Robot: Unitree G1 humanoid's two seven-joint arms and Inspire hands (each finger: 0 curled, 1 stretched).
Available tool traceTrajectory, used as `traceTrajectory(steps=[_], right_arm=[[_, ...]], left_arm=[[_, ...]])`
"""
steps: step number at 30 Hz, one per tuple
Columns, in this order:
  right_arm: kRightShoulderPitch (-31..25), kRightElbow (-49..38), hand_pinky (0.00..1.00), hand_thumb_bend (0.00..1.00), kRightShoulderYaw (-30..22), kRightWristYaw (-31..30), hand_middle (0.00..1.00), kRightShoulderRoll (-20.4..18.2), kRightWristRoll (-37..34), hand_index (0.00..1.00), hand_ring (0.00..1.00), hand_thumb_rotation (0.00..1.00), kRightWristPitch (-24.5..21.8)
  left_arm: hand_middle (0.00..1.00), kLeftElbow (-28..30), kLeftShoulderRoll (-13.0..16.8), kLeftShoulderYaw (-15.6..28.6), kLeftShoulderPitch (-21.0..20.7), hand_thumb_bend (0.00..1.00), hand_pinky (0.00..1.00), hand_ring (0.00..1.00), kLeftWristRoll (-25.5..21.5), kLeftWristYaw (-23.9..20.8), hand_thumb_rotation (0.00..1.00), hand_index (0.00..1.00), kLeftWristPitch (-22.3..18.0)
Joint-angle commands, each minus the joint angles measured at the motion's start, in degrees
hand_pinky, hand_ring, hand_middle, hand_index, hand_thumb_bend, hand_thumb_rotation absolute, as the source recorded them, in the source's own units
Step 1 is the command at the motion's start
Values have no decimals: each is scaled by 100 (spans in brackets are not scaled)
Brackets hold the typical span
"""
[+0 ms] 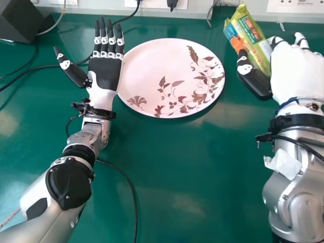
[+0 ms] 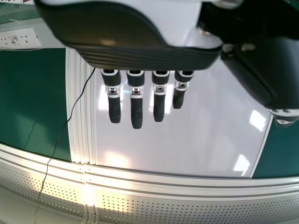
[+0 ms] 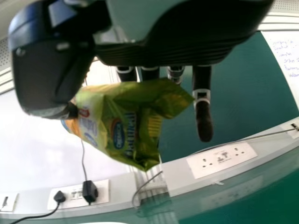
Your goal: Pick up biscuit and place it in the plate
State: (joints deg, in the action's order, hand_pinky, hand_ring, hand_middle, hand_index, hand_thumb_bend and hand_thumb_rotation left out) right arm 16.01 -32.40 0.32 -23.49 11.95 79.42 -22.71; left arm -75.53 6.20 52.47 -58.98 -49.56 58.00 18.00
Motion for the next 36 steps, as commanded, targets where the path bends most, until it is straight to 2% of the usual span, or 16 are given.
traceTrajectory(steps=[1,16,20,36], right_arm=[[57,-74,27,50,-20,84,48,85,-95,49,42,0,75],[104,205,26,50,64,421,48,381,-862,49,42,0,547],[106,301,27,50,127,528,48,446,-959,49,42,0,632],[142,652,27,50,227,851,48,753,-1859,49,42,0,1073]], left_arm=[[91,-25,-4,-63,42,99,84,83,54,-24,17,99,-31],[90,-35,22,-91,44,99,85,83,121,23,19,100,-5],[89,-33,23,-85,47,100,85,82,146,85,24,100,34],[91,-19,12,-148,42,100,87,83,225,214,19,100,-14]])
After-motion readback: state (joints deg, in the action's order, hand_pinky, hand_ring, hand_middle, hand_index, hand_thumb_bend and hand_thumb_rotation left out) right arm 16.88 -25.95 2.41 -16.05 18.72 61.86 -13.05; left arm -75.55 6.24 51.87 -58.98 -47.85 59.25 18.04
